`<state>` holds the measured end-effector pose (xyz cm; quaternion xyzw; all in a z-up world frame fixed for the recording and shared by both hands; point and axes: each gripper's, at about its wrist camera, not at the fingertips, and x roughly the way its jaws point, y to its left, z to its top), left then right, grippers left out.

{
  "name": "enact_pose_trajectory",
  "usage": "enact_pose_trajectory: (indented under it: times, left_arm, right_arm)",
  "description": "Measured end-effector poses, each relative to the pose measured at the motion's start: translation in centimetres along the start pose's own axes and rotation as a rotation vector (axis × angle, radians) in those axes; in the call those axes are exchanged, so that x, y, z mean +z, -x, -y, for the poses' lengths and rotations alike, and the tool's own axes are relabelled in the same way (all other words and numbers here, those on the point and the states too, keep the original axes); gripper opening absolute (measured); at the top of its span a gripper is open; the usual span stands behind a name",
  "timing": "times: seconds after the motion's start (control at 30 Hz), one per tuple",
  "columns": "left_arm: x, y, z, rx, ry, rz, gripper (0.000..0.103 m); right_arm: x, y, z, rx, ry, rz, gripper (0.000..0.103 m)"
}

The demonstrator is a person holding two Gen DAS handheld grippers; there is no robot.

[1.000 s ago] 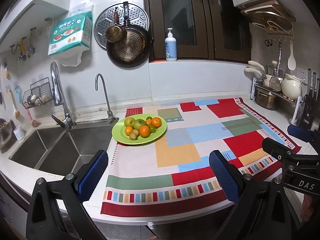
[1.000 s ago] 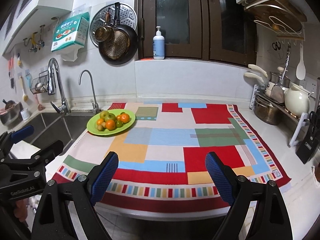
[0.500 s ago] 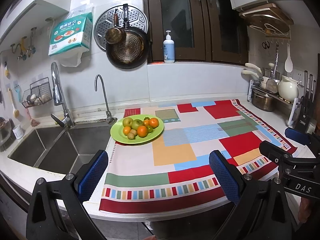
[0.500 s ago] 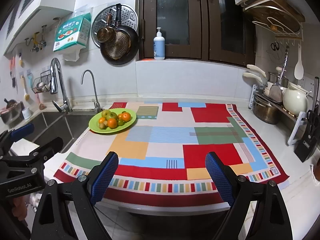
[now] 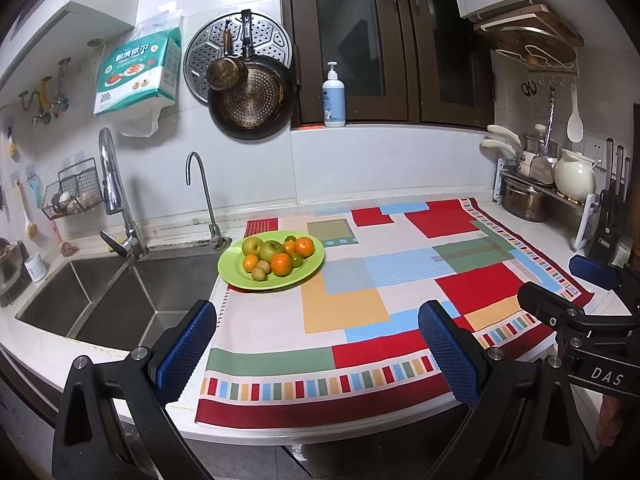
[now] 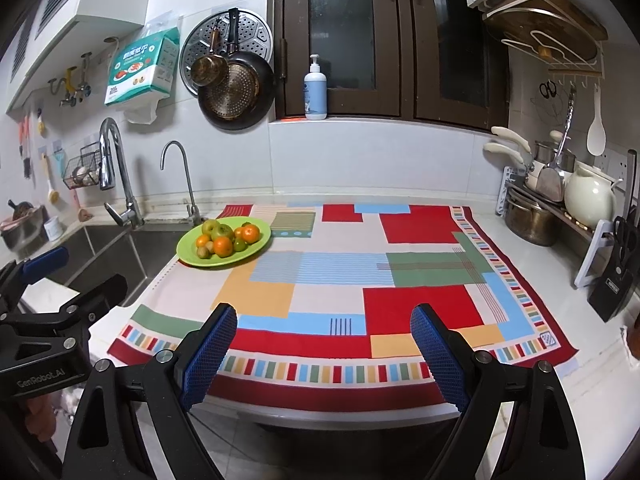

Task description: Organize fruits

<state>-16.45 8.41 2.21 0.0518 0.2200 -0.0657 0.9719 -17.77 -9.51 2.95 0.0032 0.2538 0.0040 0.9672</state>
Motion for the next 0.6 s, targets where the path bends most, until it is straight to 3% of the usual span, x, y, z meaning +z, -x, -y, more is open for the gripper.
enact_pose_trajectory:
  times: [0.6]
  left_arm:
    - [0.5,-2.0,0.0,0.001,-0.008,-0.018,0.103]
  right_arm:
    - [0.4,-1.7,0.6,-0.001,-0.016,-0.029,0.089]
